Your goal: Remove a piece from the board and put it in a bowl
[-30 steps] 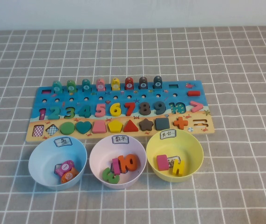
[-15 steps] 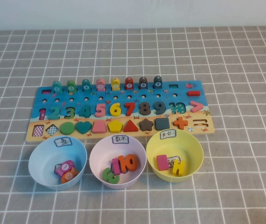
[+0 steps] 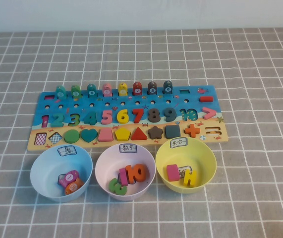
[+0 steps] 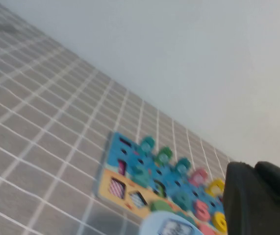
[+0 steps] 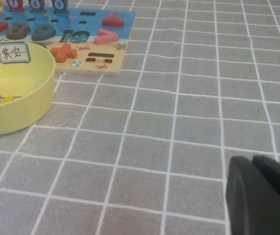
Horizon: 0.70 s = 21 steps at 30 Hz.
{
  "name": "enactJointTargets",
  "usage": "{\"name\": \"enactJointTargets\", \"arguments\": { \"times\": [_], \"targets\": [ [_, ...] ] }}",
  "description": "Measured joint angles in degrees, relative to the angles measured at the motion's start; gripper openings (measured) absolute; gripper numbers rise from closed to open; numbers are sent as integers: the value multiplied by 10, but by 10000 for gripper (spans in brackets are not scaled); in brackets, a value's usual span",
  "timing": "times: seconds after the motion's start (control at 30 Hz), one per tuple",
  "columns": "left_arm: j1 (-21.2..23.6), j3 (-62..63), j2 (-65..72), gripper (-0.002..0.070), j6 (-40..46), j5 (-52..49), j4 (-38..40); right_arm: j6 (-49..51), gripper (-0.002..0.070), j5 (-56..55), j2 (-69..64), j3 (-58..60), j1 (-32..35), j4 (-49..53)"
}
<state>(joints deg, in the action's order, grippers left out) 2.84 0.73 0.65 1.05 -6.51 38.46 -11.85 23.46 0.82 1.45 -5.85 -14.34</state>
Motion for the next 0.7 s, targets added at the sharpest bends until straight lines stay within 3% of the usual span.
{"name": "enactJointTargets", "arguments": {
  "times": [0.7],
  "targets": [
    [0, 506, 594, -1, 174, -405, -86, 0, -17, 0, 0, 0, 0, 0]
  ]
}}
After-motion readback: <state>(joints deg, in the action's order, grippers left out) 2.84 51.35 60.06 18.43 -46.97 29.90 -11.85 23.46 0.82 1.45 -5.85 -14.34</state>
